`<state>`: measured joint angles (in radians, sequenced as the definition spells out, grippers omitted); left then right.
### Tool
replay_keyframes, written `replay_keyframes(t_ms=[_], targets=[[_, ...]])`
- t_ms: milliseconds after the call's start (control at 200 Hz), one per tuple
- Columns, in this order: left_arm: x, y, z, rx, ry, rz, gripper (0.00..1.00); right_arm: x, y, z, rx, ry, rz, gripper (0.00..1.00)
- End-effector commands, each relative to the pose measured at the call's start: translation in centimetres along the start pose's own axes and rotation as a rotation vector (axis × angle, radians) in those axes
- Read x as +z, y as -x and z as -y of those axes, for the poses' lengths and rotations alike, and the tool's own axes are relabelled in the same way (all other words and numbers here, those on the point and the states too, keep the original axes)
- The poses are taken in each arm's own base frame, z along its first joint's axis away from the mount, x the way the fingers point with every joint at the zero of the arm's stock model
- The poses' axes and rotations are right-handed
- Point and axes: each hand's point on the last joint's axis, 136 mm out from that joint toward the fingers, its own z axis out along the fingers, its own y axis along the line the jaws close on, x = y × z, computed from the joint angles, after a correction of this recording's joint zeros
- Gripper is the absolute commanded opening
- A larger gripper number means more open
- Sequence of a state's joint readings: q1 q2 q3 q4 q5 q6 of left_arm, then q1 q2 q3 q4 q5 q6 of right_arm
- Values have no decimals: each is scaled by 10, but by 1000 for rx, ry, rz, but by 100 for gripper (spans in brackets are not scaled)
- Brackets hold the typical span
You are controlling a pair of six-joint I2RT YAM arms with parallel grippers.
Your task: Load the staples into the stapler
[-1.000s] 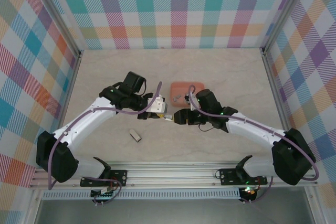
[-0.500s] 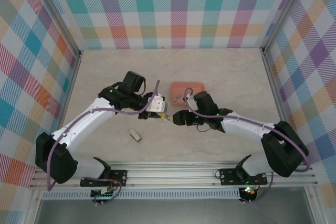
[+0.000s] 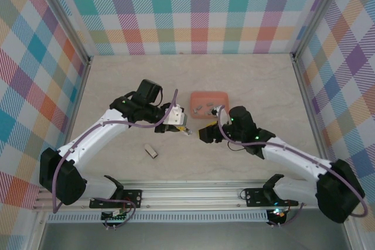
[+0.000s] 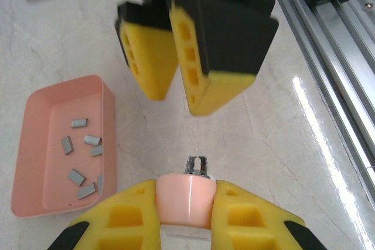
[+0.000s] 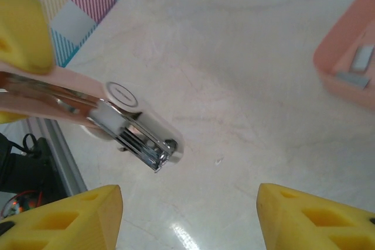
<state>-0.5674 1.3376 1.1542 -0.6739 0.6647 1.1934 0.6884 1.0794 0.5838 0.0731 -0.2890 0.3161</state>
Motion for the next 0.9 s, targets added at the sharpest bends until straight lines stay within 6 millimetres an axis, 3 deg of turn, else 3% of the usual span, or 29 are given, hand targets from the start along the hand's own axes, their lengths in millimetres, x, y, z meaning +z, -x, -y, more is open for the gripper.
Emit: replay_keyframes(t_ms=[0, 90, 200, 545, 895], targets=[[-3, 14, 4, 20, -6, 55, 2, -12, 10, 6, -171, -62, 65, 66], [-3, 15, 4, 23, -6, 60, 2, -18, 26, 4, -191, -78, 141, 73], [-3, 15, 5, 22, -8, 64, 2, -15, 24, -21, -410, 59, 150, 72], [-4, 17, 6, 21, -12, 76, 2, 6, 27, -52, -775, 192, 174, 66], [-2, 17, 6, 15, -18, 82, 2, 33, 29, -71, -836, 267, 204, 64]])
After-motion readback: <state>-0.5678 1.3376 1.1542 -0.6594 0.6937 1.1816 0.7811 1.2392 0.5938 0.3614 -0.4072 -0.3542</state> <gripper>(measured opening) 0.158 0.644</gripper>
